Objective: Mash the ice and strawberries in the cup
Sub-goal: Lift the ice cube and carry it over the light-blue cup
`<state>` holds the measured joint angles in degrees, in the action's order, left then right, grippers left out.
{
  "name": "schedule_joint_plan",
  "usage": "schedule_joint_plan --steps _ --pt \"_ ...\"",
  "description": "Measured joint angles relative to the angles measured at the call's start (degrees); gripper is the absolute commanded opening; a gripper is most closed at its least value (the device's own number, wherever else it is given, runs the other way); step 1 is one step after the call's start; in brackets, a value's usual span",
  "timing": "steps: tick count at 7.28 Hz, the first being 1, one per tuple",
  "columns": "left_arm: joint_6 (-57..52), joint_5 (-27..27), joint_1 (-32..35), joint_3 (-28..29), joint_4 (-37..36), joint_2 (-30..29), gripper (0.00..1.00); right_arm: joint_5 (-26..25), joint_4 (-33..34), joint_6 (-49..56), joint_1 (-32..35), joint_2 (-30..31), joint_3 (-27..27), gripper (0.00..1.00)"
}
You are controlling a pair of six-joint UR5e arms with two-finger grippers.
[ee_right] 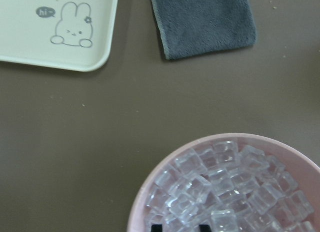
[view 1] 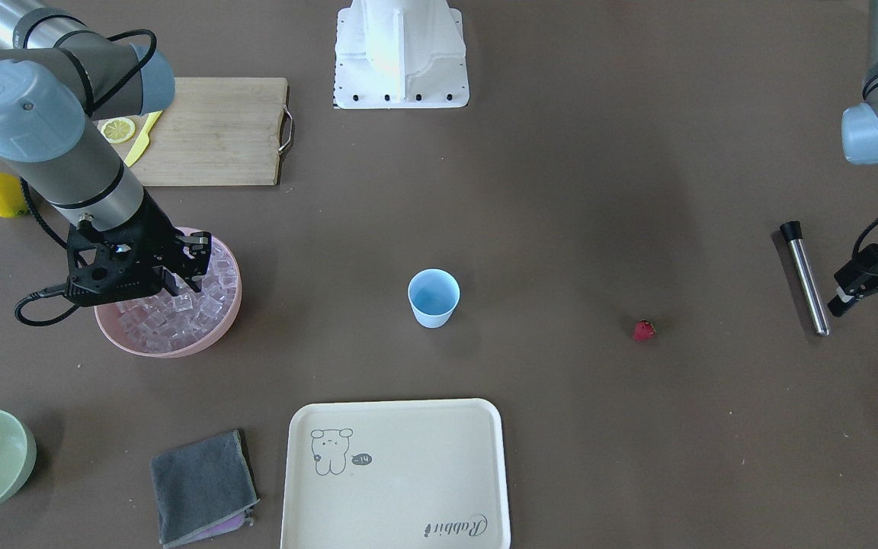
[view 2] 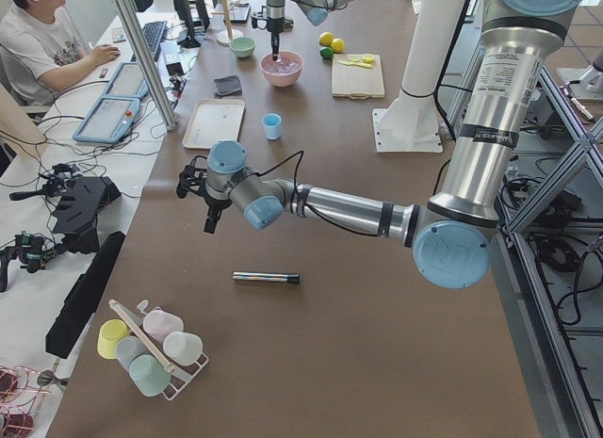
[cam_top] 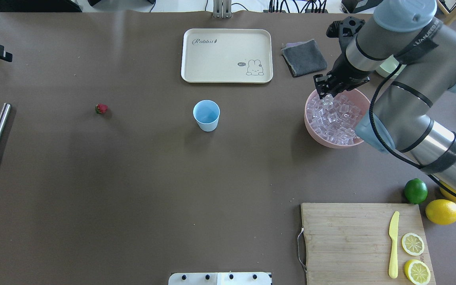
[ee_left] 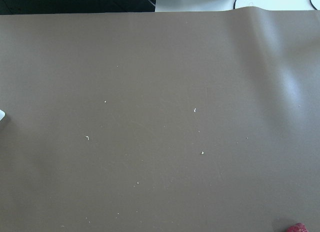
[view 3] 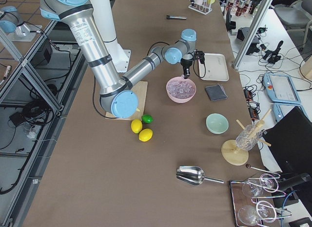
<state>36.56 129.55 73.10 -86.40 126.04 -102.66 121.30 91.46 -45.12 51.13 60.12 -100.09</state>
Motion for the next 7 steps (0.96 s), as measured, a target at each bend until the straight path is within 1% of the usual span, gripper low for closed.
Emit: schedule_joint_plan --steps 2,4,5,7 --pt "0.0 0.0 -0.1 0.1 0.0 0.0 0.97 -0.7 5.9 -4.8 -1.6 -8.5 1.1 0.00" --pt "0.0 0.0 -0.2 0.2 0.0 0.0 0.97 -3.7 7.0 -11.0 -5.0 -16.0 5.1 0.00" --pt "-0.1 0.1 -0.4 0.3 0.0 0.0 0.97 -6.2 7.0 -13.2 -7.5 -20.3 8.9 0.00" --pt "-0.2 0.1 -0.5 0.3 0.0 0.3 0.97 -11.7 3.3 -17.9 -12.4 -29.8 20.9 0.00"
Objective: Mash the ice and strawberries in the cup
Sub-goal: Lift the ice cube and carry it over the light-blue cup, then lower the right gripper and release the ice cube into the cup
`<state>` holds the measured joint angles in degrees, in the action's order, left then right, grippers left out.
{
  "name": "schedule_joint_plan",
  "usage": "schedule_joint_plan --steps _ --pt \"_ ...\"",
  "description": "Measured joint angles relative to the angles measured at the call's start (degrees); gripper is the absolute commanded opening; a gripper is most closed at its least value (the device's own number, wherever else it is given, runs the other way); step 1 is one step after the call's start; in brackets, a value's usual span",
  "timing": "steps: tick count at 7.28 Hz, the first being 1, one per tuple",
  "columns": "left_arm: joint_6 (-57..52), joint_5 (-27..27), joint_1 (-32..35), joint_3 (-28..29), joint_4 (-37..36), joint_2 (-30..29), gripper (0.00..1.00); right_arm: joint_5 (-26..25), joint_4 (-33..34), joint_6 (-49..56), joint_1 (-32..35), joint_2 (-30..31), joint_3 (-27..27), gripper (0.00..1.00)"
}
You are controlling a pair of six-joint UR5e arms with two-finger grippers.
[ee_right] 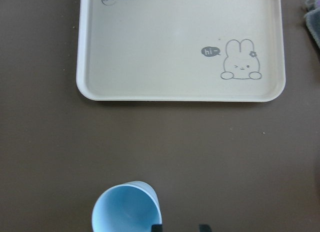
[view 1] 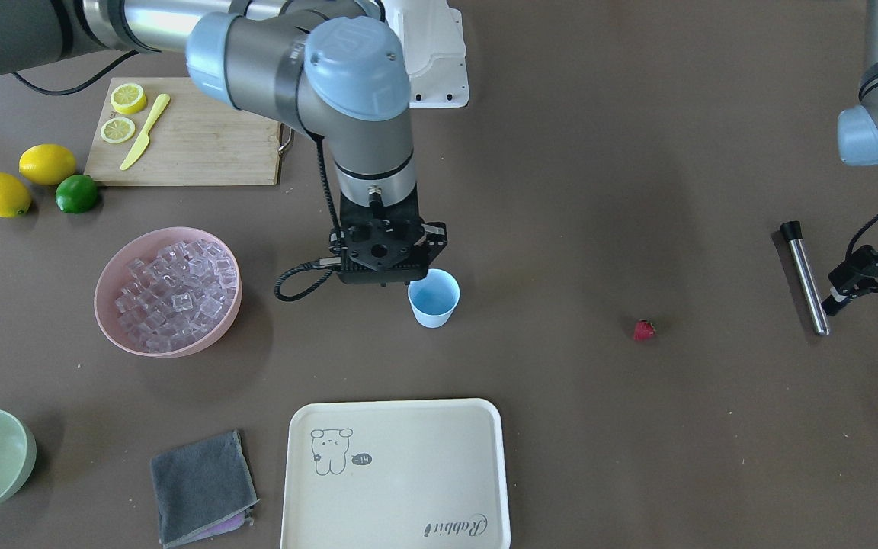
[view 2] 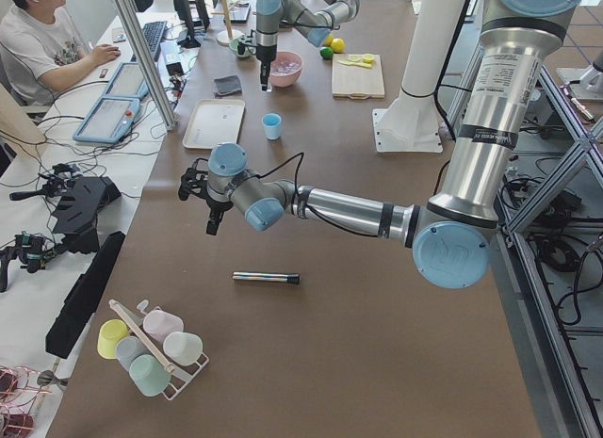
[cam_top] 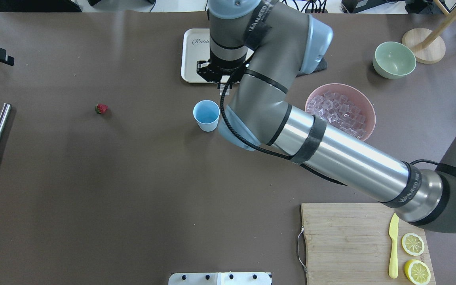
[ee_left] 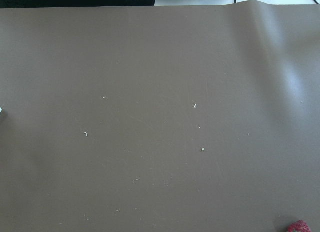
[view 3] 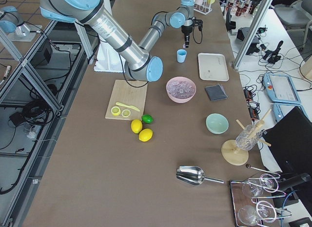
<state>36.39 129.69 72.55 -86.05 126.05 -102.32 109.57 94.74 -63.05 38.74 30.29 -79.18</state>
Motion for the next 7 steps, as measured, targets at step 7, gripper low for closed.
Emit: schedule_joint_plan --steps 7 --pt "0.0 0.2 0.0 -0.4 0.1 0.5 0.97 -6.3 -6.4 -2.5 -5.5 -1.0 6.7 0.00"
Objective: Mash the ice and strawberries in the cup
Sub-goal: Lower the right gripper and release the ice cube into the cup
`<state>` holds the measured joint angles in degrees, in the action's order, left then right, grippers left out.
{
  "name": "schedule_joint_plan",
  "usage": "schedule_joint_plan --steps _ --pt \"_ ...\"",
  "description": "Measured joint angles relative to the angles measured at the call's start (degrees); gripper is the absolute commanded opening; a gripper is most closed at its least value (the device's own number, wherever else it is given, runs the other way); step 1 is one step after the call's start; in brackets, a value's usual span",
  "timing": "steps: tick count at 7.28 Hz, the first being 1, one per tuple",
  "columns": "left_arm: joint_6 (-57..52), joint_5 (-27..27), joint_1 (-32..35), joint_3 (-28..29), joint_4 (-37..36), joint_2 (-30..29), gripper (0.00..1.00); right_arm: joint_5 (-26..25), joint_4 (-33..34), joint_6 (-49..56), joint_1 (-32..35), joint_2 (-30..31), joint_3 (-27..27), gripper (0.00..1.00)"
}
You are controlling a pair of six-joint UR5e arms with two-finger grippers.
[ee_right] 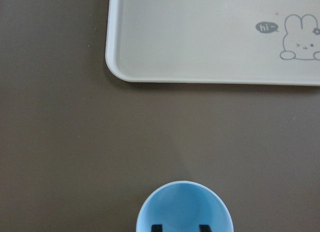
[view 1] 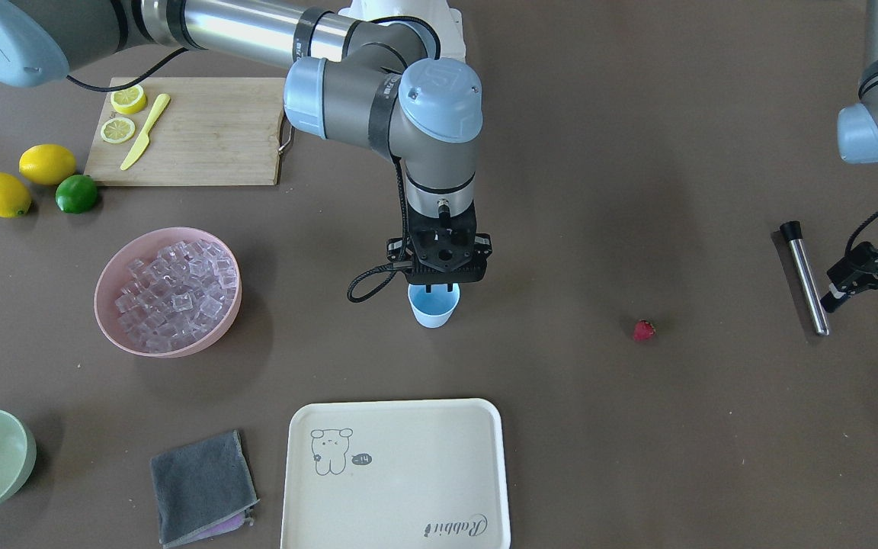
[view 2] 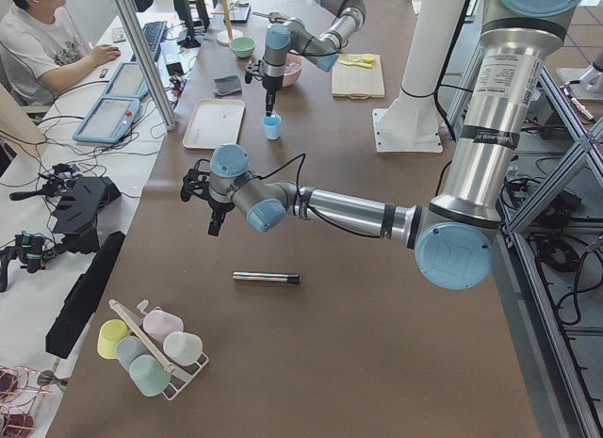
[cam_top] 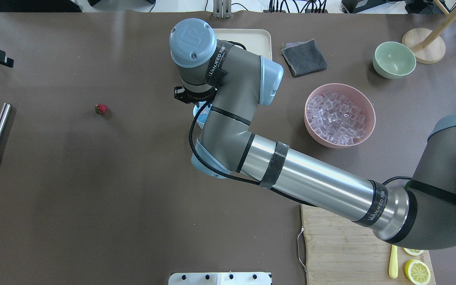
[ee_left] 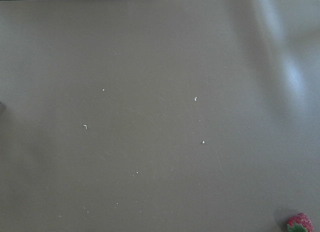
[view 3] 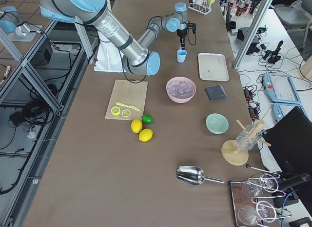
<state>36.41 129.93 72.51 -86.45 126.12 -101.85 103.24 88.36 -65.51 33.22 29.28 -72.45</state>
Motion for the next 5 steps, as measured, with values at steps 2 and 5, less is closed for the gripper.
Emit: schedule_joint_plan --steps 2,5 --pt "-0.1 -0.2 0.0 0.0 0.0 0.1 0.97 -0.3 -0.3 0.3 -0.3 1.1 -0.1 0.00" --pt "0.0 0.0 0.0 -0.2 0.0 0.0 0.97 -1.9 -1.0 -0.2 -0.3 1.2 0.2 0.50"
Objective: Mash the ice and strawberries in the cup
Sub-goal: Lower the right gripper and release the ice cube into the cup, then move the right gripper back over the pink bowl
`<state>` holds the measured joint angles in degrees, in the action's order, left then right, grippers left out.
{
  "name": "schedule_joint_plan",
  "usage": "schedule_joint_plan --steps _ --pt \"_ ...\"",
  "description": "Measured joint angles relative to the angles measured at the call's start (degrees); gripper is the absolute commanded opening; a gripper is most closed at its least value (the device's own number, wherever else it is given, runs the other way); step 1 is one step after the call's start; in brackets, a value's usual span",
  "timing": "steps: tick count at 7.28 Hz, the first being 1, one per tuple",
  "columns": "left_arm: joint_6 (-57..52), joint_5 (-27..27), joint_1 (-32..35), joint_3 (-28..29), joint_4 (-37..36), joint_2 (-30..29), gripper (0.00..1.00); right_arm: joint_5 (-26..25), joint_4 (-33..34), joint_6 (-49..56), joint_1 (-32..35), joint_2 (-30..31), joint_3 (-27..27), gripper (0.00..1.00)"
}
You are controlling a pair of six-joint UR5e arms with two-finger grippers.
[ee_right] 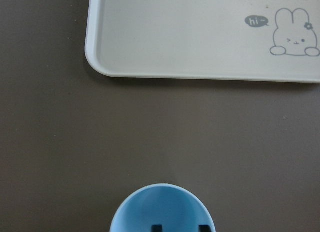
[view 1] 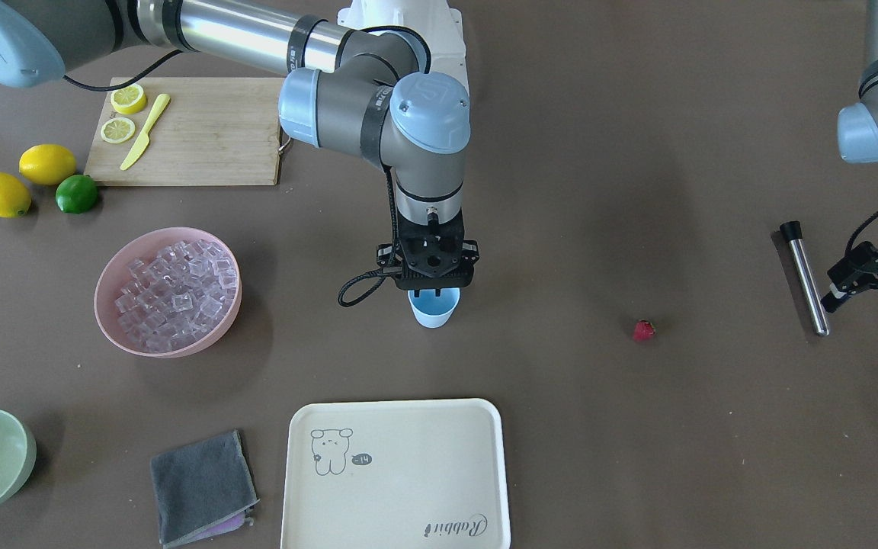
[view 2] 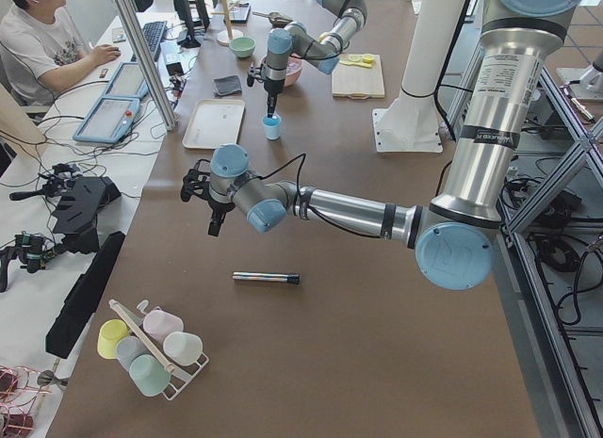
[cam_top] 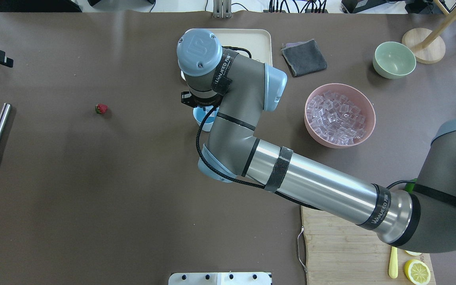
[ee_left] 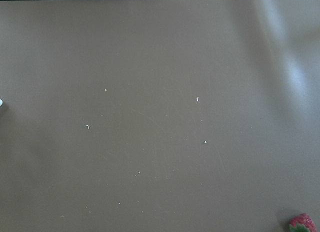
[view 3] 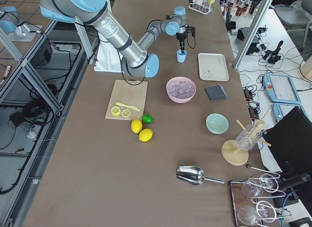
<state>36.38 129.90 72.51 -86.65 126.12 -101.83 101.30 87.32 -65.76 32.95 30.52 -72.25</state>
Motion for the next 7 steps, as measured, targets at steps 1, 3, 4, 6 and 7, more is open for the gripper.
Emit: schedule_joint_plan --steps 1,3,4,6,7 --pt "0.0 0.1 0.0 -0.1 0.0 0.0 0.97 -0.9 -1.6 -0.9 0.0 0.1 0.5 0.64" --pt "0.0 0.1 0.0 -0.2 0.0 0.0 0.97 -1.6 -3.9 -2.4 0.0 0.1 1.4 0.92" --pt "0.0 0.1 0.0 -0.1 0.0 0.0 0.97 -1.7 -4.3 -2.6 0.0 0.1 1.5 0.88" --pt "-0.1 0.0 0.0 0.0 0.0 0.0 0.97 2.1 -3.1 -1.7 2.7 -0.2 -0.1 0.84" --pt "-0.1 -0.1 0.0 0.0 0.0 0.0 0.97 7.0 -0.2 0.3 5.9 0.8 -3.2 0.83"
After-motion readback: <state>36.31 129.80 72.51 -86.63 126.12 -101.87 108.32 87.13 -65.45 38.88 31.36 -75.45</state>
